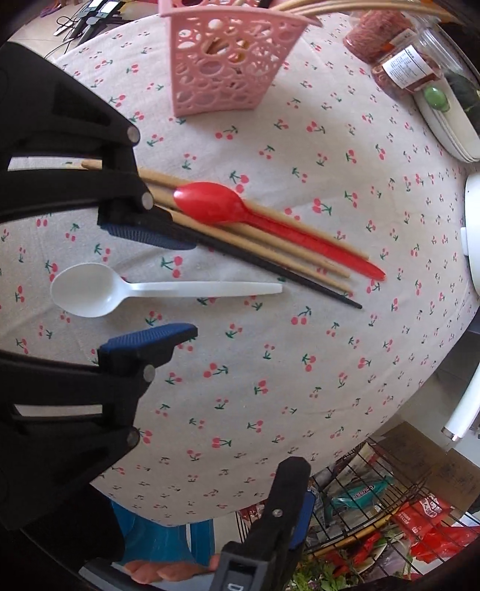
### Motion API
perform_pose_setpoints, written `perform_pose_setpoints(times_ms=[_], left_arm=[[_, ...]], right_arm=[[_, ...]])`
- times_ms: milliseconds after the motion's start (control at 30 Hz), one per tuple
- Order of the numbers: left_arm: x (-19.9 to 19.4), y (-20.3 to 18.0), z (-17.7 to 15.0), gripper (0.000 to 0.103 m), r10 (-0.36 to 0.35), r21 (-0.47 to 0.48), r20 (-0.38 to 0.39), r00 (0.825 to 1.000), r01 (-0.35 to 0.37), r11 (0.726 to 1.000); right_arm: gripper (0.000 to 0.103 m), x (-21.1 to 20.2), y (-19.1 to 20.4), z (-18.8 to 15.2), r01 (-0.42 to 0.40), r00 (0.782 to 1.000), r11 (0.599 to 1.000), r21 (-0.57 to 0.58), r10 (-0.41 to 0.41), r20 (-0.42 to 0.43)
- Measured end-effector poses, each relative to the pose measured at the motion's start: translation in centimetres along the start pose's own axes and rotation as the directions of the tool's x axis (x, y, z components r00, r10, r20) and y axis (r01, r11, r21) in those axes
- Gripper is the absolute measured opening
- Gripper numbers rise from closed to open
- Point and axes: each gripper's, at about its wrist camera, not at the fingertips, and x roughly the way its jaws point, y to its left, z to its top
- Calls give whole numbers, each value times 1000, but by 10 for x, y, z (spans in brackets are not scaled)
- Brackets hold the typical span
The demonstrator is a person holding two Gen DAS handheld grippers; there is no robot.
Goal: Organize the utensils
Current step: 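Close the left tool on the white plastic spoon's handle and lift it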
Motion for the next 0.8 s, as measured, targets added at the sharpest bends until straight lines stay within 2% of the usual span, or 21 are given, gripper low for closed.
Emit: perform_pose_setpoints(times_ms=[33, 100, 167, 200, 300, 433, 533, 633, 800], left_arm=[[4, -3, 4, 36, 22, 15, -8, 1000, -22, 1000], [11, -7, 7, 22, 68, 43, -37, 997, -67, 997], [20, -7, 11, 14, 85, 41, -74, 994, -82, 996], [24, -9, 12, 11, 88, 40, -86, 992, -84, 996], [25, -13, 12, 11, 101, 44, -70, 992, -98, 994], [3, -7, 1, 11, 90, 35, 26, 996, -91, 995], [-24, 0, -8, 11, 60, 20, 121, 991, -63, 998], [-53, 11, -21, 11, 47, 2, 223, 974, -49, 999], [-87, 36, -40, 11, 30, -47, 350, 936, -14, 999]], right_arm=[[89, 0, -1, 0, 1, 1000, 1000, 2, -1, -1], [89, 1, -2, 0, 1, 1000, 1000, 3, -1, -3], [89, 0, -3, 0, 1, 1000, 1000, 5, -1, -3], [89, 0, -3, 0, 1, 1000, 1000, 5, -1, -3], [89, 0, -3, 0, 0, 1000, 1000, 5, 0, -4], [89, 0, 0, -1, -2, 1000, 1000, 3, 2, -3], [89, 1, 4, -1, -1, 1000, 1000, 0, 1, -5], [89, 3, 9, 0, -3, 1000, 1000, -2, 3, -9], [89, 9, 21, 4, -12, 1000, 1000, -12, 12, -16]])
